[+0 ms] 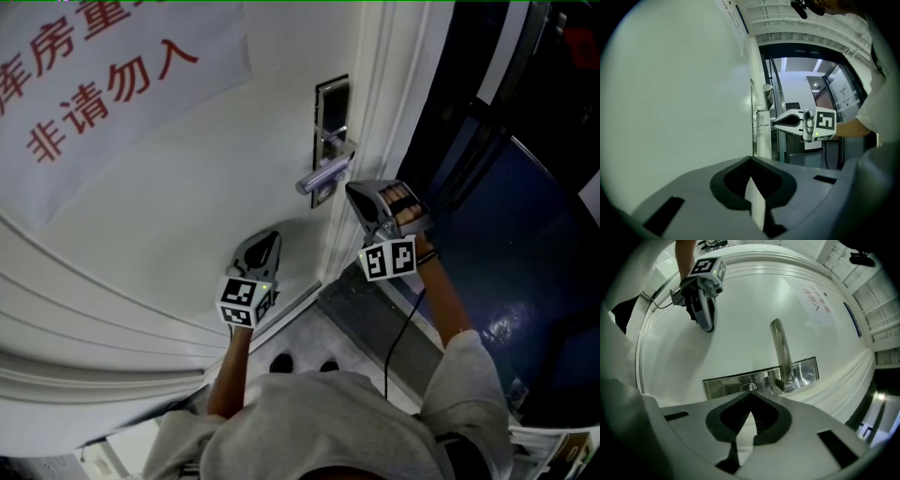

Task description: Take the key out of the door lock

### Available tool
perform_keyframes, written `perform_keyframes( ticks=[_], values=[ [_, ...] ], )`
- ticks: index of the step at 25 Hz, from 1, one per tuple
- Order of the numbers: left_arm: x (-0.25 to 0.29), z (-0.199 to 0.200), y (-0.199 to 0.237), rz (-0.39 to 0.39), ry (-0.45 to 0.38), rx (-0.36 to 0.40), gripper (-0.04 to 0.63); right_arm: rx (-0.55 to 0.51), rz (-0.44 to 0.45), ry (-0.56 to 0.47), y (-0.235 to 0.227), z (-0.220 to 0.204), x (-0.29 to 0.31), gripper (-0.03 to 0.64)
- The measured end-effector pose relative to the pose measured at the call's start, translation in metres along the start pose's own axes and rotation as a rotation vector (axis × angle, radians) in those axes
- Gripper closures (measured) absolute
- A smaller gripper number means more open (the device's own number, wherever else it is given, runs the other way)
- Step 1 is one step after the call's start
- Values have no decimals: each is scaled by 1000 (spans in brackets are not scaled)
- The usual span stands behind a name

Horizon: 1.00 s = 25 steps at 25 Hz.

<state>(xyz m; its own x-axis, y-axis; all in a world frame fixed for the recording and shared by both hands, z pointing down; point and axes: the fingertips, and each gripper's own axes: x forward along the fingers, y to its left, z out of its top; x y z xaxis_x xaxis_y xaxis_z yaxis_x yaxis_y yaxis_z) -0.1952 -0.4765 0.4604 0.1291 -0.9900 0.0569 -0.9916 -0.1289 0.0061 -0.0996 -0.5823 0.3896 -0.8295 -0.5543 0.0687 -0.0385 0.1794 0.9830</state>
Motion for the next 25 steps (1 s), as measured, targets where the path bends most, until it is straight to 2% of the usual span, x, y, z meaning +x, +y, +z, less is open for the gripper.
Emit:
perform_keyframes(
  ticks=[4,7,8,9,10,11,19,25],
  values=[
    [0,-2,-3,-4,5,-5,578,-102,3,-5,2,-2,2,594],
    [0,-2,-5,-7,9,-11,578,-141,8,-10,4,-4,3,590],
    [0,-3,-5,-8,8,-13,578,-140,20,-10,6,-5,4,575],
    [0,-3,-6,-9,7,-15,578,-135,37,-9,9,-6,6,491],
    [0,-3,-6,-10,6,-16,578,-130,54,-7,11,-7,8,441],
    [0,-3,-7,-10,5,-15,578,-129,64,-4,12,-8,9,434],
    [2,-3,-11,-21,9,2,578,-168,29,-4,12,-6,21,435],
    [1,-6,-10,-14,18,-1,578,-167,9,-13,8,-2,33,476]
  ],
)
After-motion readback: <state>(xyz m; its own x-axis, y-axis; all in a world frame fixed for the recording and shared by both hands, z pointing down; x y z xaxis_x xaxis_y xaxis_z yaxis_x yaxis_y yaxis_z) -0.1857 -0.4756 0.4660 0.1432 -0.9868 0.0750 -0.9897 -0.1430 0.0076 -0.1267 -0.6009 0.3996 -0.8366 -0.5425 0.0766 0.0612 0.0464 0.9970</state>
